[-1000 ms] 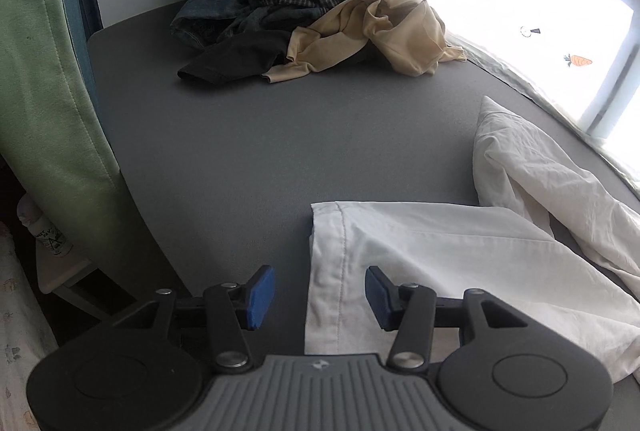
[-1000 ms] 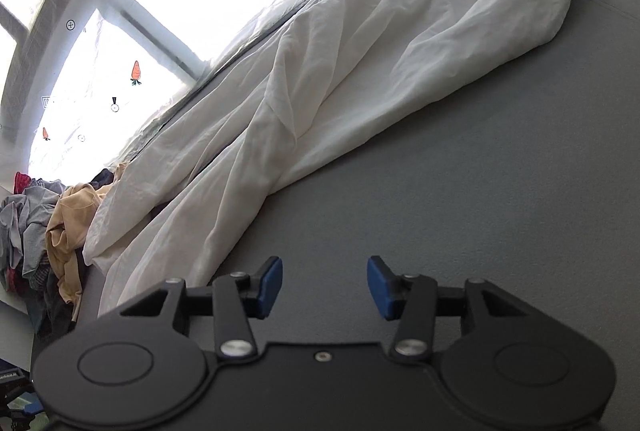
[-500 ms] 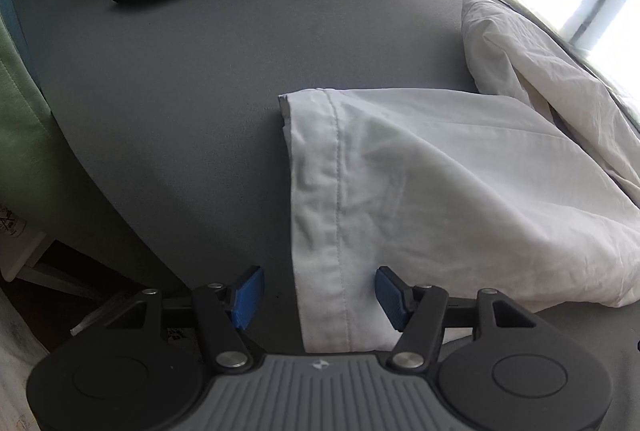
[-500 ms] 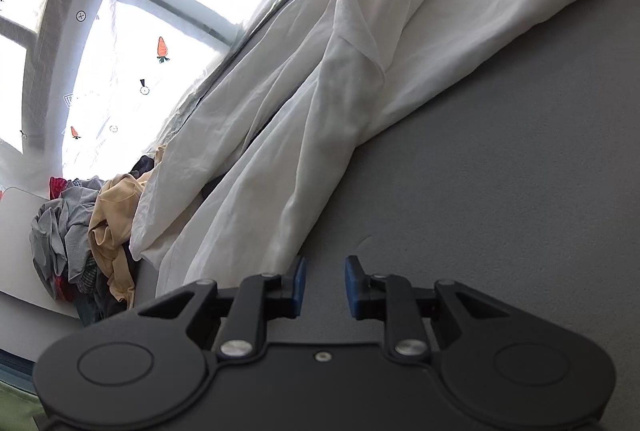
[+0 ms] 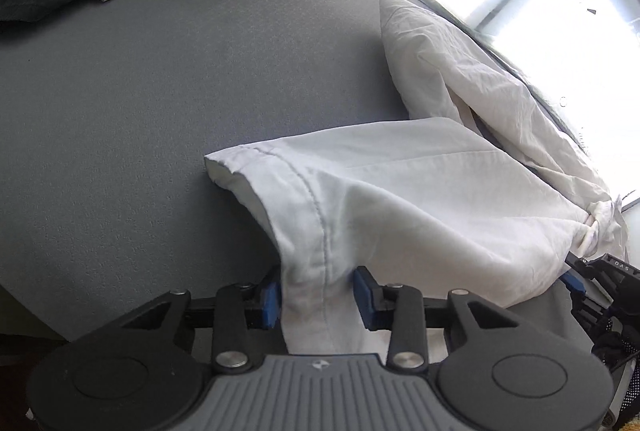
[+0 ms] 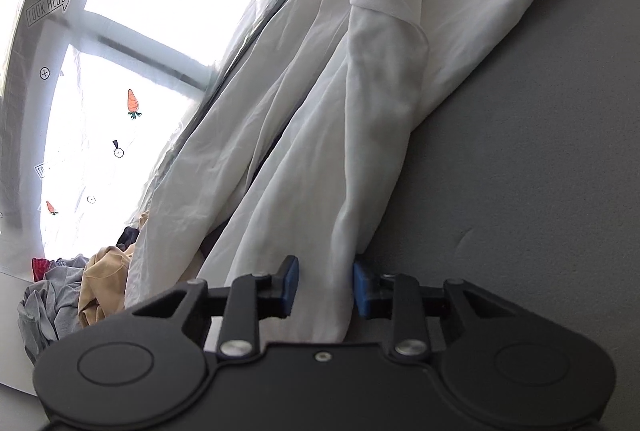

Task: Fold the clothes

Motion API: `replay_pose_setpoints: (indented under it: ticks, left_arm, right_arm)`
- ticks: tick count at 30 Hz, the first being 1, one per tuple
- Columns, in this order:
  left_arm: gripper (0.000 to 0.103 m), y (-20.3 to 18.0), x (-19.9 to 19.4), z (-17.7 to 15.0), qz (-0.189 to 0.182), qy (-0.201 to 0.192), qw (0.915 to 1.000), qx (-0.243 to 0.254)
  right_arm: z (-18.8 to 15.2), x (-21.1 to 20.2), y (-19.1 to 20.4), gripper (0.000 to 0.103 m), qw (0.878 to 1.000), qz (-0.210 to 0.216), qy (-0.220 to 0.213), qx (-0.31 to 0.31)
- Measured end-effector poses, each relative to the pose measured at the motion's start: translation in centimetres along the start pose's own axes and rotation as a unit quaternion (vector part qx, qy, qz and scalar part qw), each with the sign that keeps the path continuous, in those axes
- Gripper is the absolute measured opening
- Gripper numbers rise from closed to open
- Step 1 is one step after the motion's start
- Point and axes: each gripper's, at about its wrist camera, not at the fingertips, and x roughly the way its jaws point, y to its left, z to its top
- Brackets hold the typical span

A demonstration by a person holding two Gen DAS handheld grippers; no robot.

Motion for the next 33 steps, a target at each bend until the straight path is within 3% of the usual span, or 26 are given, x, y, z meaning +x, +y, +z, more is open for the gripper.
replay_pose_setpoints:
  ticks: [2,8,10,13,17,19,22,26,29,33]
  left_arm:
    - [0.025,0.2,-0.2,0.7,-0.01,0.003,0.9999,-0.002]
    - [0.019,0.1,-4.6,2.5,-0.047,-0.042,0.9979,-0.011]
    - [0.008,0.4,-6.6,3.6,-0.069,-0.049,0.9956,-0.04]
    - [0.007,-0.3,-10.1,5.2,-0.105,-0.058,0.9893,-0.083]
    - [0.007,-2.6,-12.8,6.7,-0.115,-0.083,0.9884,-0.054]
    - [0.008,-2.4,-11.6,7.0,-0.108,-0.074,0.9892,-0.068]
    - [0.007,-0.6,-8.6,6.8,-0.08,-0.031,0.9889,-0.121]
    - [0.007,1.1,-6.9,7.2,-0.072,-0.015,0.9839,-0.163]
    - [0.007,1.6,-6.1,8.9,-0.079,-0.02,0.98,-0.182]
    - [0.008,1.6,-4.4,13.3,-0.08,-0.062,0.975,-0.198]
  right_arm:
    - [-0.1,-0.5,0.3,0.005,1.0,0.004,-0.011,0.008]
    - [0.3,-5.4,3.8,0.003,0.995,0.042,-0.059,-0.061]
    - [0.8,-7.6,4.8,0.003,0.993,0.066,-0.08,-0.06]
    - [1.8,-10.9,6.6,0.003,0.988,0.102,-0.106,-0.053]
    - [3.1,-13.4,9.0,0.003,0.979,0.134,-0.138,-0.067]
    - [3.5,-12.8,9.3,0.003,0.979,0.134,-0.134,-0.073]
    - [3.4,-10.0,9.3,0.003,0.988,0.097,-0.099,-0.068]
    - [3.5,-7.5,10.4,0.003,0.99,0.081,-0.073,-0.086]
    - [5.2,-4.9,12.6,0.003,0.988,0.085,-0.06,-0.116]
    - [7.7,-0.9,16.0,0.003,0.982,0.088,-0.046,-0.161]
